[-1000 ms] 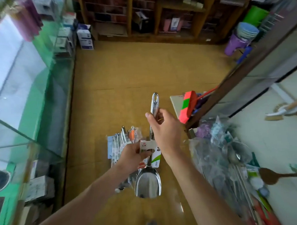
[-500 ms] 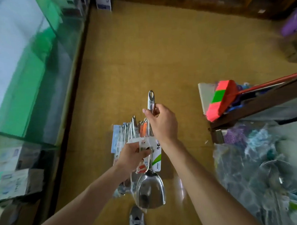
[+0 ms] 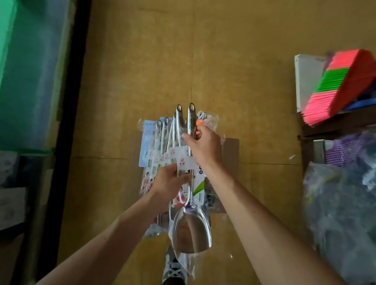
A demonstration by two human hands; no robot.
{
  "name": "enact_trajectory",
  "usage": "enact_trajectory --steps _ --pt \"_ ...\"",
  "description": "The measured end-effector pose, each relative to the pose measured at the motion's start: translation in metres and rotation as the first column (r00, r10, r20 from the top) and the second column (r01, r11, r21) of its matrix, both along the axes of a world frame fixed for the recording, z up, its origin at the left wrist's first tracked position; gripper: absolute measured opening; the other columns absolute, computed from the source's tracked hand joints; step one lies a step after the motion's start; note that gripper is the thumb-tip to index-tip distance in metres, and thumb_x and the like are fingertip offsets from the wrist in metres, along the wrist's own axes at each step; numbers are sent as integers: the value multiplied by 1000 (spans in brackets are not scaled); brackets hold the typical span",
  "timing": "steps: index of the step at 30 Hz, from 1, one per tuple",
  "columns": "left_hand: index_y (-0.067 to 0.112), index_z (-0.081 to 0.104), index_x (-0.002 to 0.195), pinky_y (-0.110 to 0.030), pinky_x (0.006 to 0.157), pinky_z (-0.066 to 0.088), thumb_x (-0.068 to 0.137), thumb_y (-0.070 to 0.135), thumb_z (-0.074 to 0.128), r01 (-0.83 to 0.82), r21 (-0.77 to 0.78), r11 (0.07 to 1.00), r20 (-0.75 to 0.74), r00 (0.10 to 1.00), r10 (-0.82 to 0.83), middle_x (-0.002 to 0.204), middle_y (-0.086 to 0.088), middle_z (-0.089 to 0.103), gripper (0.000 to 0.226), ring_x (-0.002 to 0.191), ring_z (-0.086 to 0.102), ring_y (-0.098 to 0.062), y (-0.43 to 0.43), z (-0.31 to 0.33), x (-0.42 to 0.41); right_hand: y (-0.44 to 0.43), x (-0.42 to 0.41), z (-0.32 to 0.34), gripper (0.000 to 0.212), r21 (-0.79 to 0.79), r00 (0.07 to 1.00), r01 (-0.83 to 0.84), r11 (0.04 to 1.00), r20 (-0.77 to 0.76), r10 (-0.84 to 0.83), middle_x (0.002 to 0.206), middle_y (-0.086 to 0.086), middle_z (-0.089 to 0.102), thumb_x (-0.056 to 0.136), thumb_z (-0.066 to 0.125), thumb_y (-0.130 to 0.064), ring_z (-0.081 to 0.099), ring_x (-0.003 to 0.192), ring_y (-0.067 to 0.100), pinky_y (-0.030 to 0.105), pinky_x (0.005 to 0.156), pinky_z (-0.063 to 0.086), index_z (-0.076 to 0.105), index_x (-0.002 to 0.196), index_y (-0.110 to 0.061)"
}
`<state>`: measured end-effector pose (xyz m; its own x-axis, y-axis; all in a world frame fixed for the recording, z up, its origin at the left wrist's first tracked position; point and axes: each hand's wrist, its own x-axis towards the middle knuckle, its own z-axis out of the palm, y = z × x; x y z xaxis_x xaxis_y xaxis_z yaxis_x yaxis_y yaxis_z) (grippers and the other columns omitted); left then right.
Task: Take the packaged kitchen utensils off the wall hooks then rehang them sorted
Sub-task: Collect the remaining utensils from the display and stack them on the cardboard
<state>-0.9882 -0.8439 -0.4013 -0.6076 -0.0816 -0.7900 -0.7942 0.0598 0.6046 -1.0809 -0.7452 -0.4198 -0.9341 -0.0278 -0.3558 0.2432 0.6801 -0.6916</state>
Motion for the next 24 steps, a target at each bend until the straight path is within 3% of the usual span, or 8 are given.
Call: enact_trajectory --steps 3,5,7,9,12,16,19,24 --pt "11 68 95 -6 44 41 91 11 68 -33 -7 999 4 999 33 75 7 68 5 49 59 3 1 -23 -1 -4 -5 -31 28 27 1000 -15 1000 -1 15 63 -5 48 91 70 -31 38 53 10 29 49 25 54 79 -11" --pt "11 67 103 -8 44 44 90 11 68 -40 -17 999 16 999 41 79 7 69 13 51 60 3 1 -34 -1 -6 -6 -49 28 43 1000 -9 999 -5 10 70 0 57 90 70 -33 46 59 16 28 50 27 61 88 -6" --pt "10 61 121 -16 60 54 88 10 71 -74 -55 996 1 997 74 94 3 70 35 73 67 -6 0 -46 0 -7 -6 -63 32 73 1000 -12 997 6 11 83 6 66 90 69 -35 55 70 21 27 57 31 65 99 -4" --pt "15 49 139 -36 79 59 86 10 73 -80 -96 992 -27 997 78 116 -1 64 58 96 67 -18 -1 -54 4 -6 -4 -75 33 115 999 -36 993 37 32 92 9 68 90 69 -37 61 80 25 28 64 34 64 103 -6" --pt "21 42 145 -48 88 56 85 13 74 -20 -173 985 -58 998 10 130 -4 55 68 113 60 -25 0 -54 11 -5 -1 -81 32 192 995 -90 977 56 81 97 9 66 91 67 -37 63 88 28 29 65 34 62 106 -9" --pt "21 37 149 -48 103 47 86 22 73 72 -246 967 -76 993 -94 148 -7 42 72 130 49 -27 1 -48 14 -2 3 -66 34 254 989 -145 956 36 141 106 9 65 93 66 -33 61 98 29 31 69 38 62 115 -8" --pt "21 30 153 -45 113 36 91 36 66 121 -383 916 -119 977 -179 156 -7 32 73 140 36 -26 -1 -34 8 1 4 -49 52 279 985 -164 946 3 170 129 12 59 95 63 -36 54 120 30 38 96 42 52 139 -8" --pt "25 6 157 -42 123 5 98 58 37 199 -692 693 -200 870 -450 164 -8 5 75 151 3 -24 -14 11 -4 21 10 -6 72 290 977 -125 949 -130 169 149 17 46 95 37 -58 41 138 34 46 114 33 40 149 -10"
